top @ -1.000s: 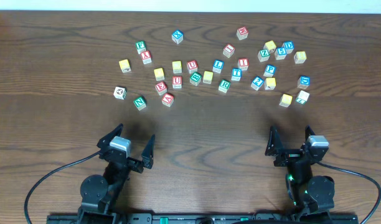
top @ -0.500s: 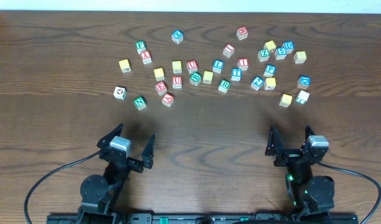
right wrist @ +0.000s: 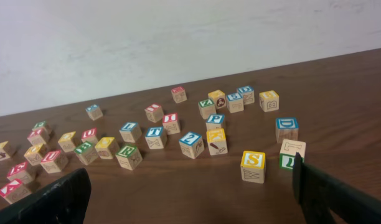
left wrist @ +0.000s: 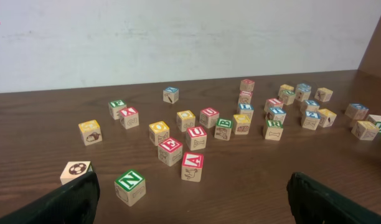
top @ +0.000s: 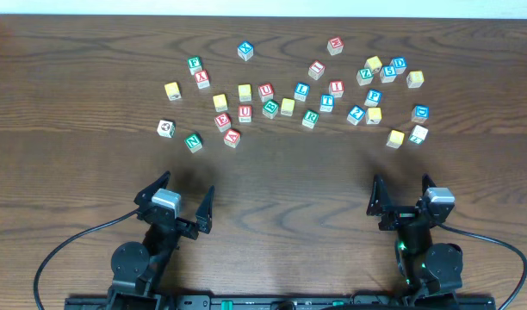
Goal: Spell out NEURIPS
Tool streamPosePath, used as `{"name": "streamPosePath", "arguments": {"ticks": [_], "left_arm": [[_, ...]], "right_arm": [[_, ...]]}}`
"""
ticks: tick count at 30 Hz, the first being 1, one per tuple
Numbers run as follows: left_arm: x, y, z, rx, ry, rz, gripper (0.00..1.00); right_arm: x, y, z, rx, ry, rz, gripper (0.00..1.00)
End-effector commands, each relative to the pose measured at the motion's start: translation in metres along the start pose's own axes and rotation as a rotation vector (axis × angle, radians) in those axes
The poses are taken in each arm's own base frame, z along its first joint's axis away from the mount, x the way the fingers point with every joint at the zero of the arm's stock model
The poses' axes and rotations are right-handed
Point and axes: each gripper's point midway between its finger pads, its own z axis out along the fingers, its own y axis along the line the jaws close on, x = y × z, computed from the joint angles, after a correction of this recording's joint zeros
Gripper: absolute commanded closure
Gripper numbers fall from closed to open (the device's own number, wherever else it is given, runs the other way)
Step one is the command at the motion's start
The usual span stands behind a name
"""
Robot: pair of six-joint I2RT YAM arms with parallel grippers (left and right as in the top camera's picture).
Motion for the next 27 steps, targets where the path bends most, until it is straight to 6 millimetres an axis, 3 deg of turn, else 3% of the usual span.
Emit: {"name": "streamPosePath", "arguments": {"ticks": [1, 6, 15, 21, 24, 27], "left_arm": [[0.014, -0.001, 0.0, 0.008, 0.046, -0.009, 0.05], [0.006, -0.001, -0.001, 0.007, 0.027, -0.014, 0.05], [-0.061, -0.004, -0.005, -0.006, 0.005, -0.082, 0.05], [-0.109, -0.006, 0.015, -0.003, 0.145, -0.113, 0.05], [-0.121, -0.004, 0.028, -0.012, 0.235, -0.133, 0.05], [-0.124, -0.018, 0.036, 0.066, 0.356, -0.173, 0.05]], "right_arm": [[0.0, 0.0, 0.0, -0.003, -0.001, 0.011, 0.01], [0.0, 0.0, 0.0, -0.004, -0.001, 0.011, 0.01], [0.0, 0.0, 0.0, -0.003, -0.001, 0.011, 0.01], [0.0, 0.0, 0.0, -0.003, -0.001, 0.011, 0.01], [0.0, 0.0, 0.0, -0.003, -0.001, 0.011, 0.01], [0.0, 0.0, 0.0, -0.004, -0.001, 0.012, 0.01]]}}
